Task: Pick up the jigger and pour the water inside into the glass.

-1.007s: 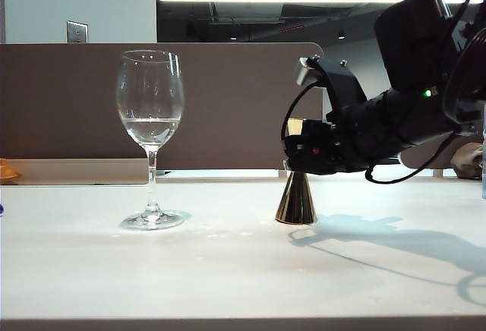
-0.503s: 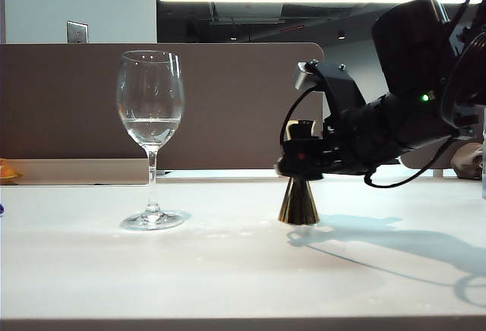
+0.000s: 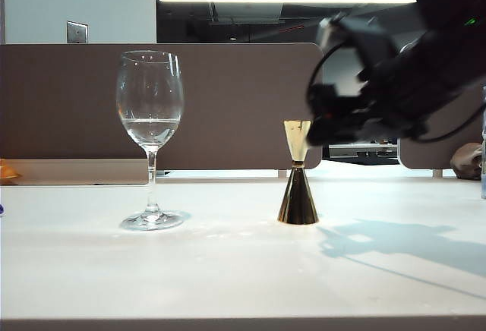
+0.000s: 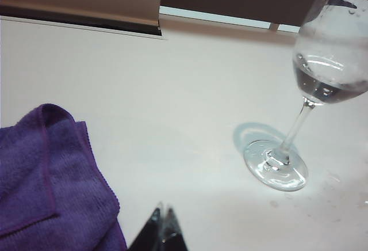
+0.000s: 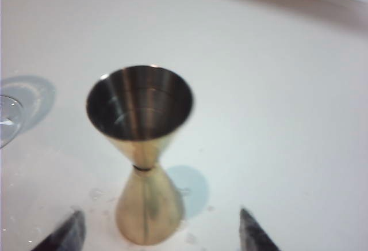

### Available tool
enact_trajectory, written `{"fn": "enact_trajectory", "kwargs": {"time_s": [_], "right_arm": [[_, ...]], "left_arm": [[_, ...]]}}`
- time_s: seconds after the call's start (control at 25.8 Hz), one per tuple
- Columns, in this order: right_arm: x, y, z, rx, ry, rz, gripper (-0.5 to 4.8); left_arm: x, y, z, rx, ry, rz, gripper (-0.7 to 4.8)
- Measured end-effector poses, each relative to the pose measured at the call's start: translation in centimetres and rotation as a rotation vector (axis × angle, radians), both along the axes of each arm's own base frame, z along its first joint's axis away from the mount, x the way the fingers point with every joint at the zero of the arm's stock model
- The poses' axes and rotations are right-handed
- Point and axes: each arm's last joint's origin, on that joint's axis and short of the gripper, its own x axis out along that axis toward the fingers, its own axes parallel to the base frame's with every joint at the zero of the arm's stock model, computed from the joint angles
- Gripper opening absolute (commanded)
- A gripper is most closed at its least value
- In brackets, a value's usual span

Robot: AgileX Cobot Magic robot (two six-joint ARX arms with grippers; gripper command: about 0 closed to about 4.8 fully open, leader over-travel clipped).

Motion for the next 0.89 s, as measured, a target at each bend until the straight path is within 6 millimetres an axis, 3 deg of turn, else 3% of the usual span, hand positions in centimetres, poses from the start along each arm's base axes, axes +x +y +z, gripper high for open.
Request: {"fn": "enact_trajectory", "kwargs": {"time_s": [0.04, 0.08, 0.12, 0.23, 0.39, 0.54, 0.7, 0.89], "right_arm": [[-1.2, -0.9, 0.4, -0.006, -0.020, -0.043, 2.30], [-2.6, -1.8, 0.6, -0.017, -0.032, -0.088, 0.76], [-4.2, -2.9, 0.8, -0.024, -0.048, -0.128, -0.09], [-7.2, -4.7, 1.2, 0.000, -0.085, -0.135, -0.06], [-9.1, -6.0, 1.3, 0.036, -0.138, -0.141, -0.06], [-10.7, -7.6, -0.3, 0.062, -0.154, -0.135, -0.06], [-11.8, -8.2, -0.3, 0.097, -0.196, -0.135, -0.06], [-12.8, -8.9, -2.0, 0.105, -0.156, -0.181, -0.06]], "left_arm": [[0.0, 0.0, 0.0, 0.000, -0.001, 0.000, -0.05], [0.0, 0.0, 0.0, 0.000, -0.001, 0.000, -0.05], [0.0, 0.0, 0.0, 0.000, -0.001, 0.000, -0.05], [0.0, 0.0, 0.0, 0.000, 0.000, 0.000, -0.05], [0.0, 0.0, 0.0, 0.000, 0.000, 0.000, -0.05], [0.0, 0.0, 0.0, 0.000, -0.001, 0.000, -0.05], [0.0, 0.0, 0.0, 0.000, -0.001, 0.000, -0.05], [0.0, 0.0, 0.0, 0.000, 0.000, 0.000, -0.05]]}}
